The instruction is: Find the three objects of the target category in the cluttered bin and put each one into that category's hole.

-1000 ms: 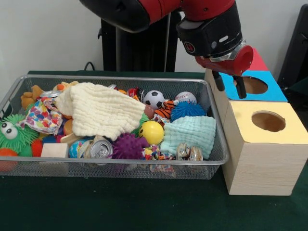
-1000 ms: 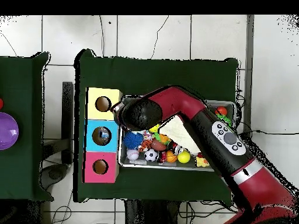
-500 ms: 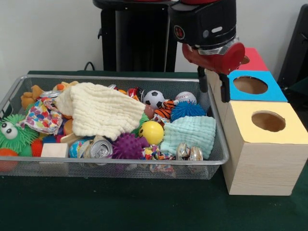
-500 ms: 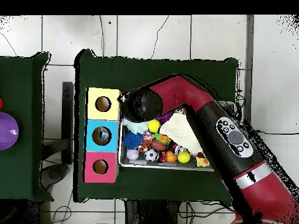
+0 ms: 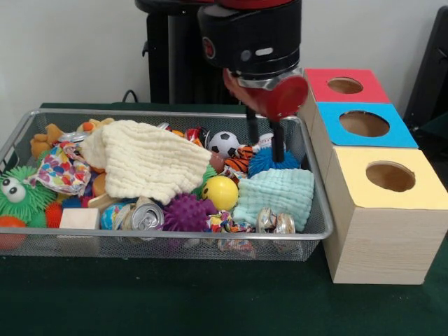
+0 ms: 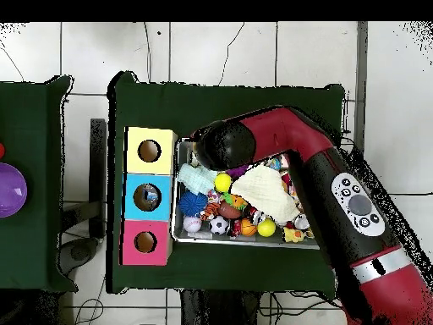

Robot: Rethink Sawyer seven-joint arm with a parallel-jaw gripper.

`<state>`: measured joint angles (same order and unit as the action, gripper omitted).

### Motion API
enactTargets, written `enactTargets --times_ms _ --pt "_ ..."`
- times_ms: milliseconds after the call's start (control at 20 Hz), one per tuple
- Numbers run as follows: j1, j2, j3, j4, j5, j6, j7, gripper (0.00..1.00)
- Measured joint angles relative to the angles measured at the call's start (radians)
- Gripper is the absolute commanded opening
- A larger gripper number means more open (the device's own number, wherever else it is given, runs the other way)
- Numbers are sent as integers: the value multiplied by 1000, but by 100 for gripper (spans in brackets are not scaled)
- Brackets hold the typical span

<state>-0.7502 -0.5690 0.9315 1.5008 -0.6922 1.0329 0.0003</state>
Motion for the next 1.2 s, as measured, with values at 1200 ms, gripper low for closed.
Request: enactTargets --times_ms 1200 --pt "124 22 -294 -165 151 0 168 100"
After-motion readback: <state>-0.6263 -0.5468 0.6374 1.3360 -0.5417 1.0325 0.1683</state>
